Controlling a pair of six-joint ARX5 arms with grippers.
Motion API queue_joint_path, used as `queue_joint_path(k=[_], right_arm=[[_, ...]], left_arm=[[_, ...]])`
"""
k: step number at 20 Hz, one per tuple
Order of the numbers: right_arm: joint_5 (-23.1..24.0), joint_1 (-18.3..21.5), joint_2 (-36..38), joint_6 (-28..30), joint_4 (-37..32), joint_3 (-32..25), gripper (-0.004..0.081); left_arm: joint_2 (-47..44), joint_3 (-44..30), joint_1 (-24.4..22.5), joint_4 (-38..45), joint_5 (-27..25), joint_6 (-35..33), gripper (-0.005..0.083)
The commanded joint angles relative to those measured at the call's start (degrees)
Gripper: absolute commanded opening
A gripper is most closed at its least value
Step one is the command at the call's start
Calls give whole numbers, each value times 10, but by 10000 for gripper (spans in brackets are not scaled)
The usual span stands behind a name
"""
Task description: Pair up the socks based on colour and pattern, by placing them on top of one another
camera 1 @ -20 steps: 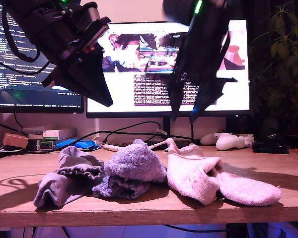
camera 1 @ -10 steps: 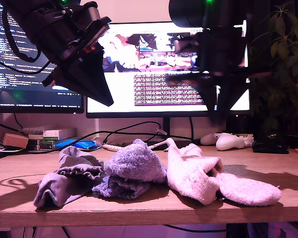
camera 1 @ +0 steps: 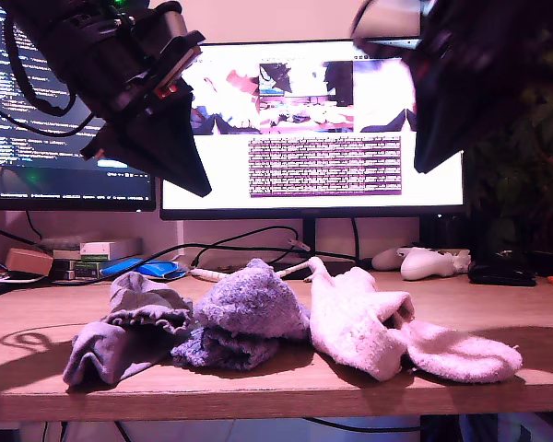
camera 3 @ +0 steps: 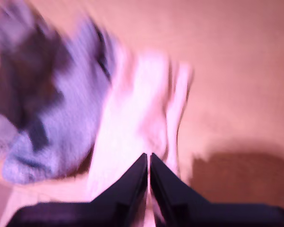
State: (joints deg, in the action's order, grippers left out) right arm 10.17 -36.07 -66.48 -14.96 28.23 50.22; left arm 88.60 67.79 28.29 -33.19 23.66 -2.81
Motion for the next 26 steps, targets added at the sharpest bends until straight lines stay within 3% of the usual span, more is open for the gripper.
queue_joint_path(k=[1,4,8,13,17,21,26], right_arm=[[-12,18,10,25,-43,-34,-13],[-59,76,26,70,-116,-61,-13],[-167,172,27,94,-200,-79,-13],[-200,250,39,119,-227,-85,-13],[-212,256,111,119,-261,-158,-13],[-211,252,220,118,-243,-234,-13],[-203,224,352,115,-209,-246,-13]], left_arm=[[-16,-16,-6,23,-2,-7,-20],[-50,-59,-40,89,-3,-12,-20],[-142,-171,-109,198,-2,-17,-20],[-279,-291,-162,281,-10,-17,-20],[-374,-342,-164,282,-33,-12,-20],[-459,-377,-164,241,-47,-2,-20],[-533,-378,-160,181,-47,-2,-20]])
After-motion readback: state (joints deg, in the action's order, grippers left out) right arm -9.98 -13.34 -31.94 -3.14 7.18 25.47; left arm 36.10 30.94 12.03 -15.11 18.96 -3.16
